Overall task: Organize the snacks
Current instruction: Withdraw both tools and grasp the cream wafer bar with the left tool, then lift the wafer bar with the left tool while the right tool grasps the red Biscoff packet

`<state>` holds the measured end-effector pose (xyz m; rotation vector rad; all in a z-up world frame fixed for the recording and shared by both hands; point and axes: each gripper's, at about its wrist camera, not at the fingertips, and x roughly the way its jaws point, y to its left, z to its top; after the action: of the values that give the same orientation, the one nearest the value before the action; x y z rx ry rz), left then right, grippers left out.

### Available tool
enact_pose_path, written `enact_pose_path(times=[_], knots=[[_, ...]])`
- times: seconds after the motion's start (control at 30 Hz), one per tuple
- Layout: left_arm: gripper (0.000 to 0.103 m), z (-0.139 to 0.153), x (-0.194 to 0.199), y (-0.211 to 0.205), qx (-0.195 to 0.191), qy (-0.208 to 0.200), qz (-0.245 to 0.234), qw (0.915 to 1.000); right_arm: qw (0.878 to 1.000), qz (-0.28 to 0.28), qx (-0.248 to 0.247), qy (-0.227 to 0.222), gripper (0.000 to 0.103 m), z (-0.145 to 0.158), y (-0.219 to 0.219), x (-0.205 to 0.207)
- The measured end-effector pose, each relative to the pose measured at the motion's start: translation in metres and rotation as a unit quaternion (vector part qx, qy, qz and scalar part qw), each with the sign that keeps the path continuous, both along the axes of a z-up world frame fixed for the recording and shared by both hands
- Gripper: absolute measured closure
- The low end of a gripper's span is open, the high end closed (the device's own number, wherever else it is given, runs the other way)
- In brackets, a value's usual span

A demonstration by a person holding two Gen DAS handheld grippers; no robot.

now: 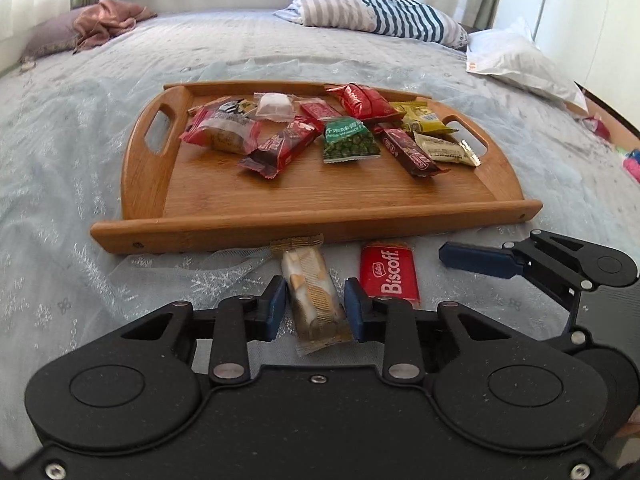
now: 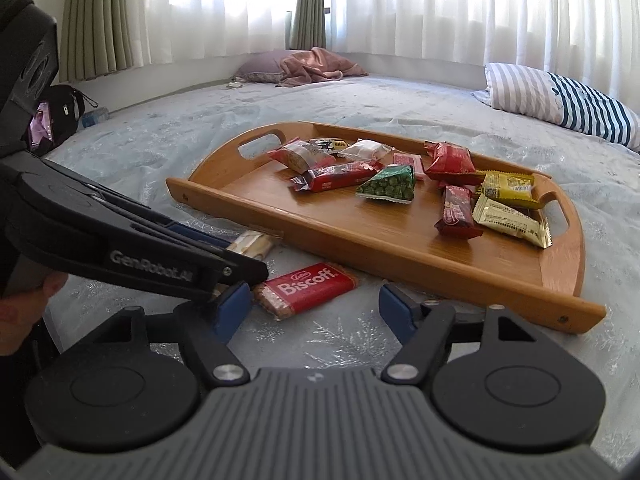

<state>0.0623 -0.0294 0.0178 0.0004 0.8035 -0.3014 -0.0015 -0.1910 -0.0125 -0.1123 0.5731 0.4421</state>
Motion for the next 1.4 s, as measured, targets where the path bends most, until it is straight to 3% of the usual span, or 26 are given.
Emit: enact_pose_path(times=[0.1, 0.33, 0.43, 0.7, 0.97, 1.17, 1.33, 1.4], knots=[[0.082, 0.002, -0.001, -0.002, 0.003, -0.006, 0.004, 1.0000, 1.000, -0.018, 0.001, -0.001, 0.021, -0.001, 0.004, -0.003], [0.082, 0.012, -0.006, 0.009, -0.006, -0.017, 0.013, 0.9998, 0.991, -0.135, 0.022, -0.005, 0.021, 0.001, 0.013, -0.020], [0.082, 0.017, -0.007, 0.016, -0.011, -0.024, 0.021, 0.9994, 0.984, -0.172, 0.043, -0.006, 0.027, 0.004, 0.013, -0.022], [0.082, 0.023, -0.006, 0.034, -0.027, -0.031, 0.044, 0.9982, 0.984, -0.177, 0.012, -0.005, 0.028, 0.001, 0.035, -0.008], [0.081, 0.020, -0.005, 0.041, -0.030, -0.028, 0.049, 0.9979, 0.974, -0.223, -0.032, -0.008, 0.022, -0.001, 0.031, -0.016], [0.081, 0.018, -0.004, 0.043, -0.032, -0.025, 0.052, 0.9978, 0.970, -0.232, -0.065, -0.037, 0.022, 0.003, 0.036, -0.024], [0.081, 0.018, -0.004, 0.043, -0.037, -0.027, 0.052, 0.9976, 0.974, -0.222, -0.033, -0.012, 0.032, 0.004, 0.039, -0.011], [0.081, 0.019, -0.005, 0.042, -0.036, -0.029, 0.051, 0.9976, 0.973, -0.228, -0.034, -0.009, 0.046, 0.003, 0.041, -0.006]])
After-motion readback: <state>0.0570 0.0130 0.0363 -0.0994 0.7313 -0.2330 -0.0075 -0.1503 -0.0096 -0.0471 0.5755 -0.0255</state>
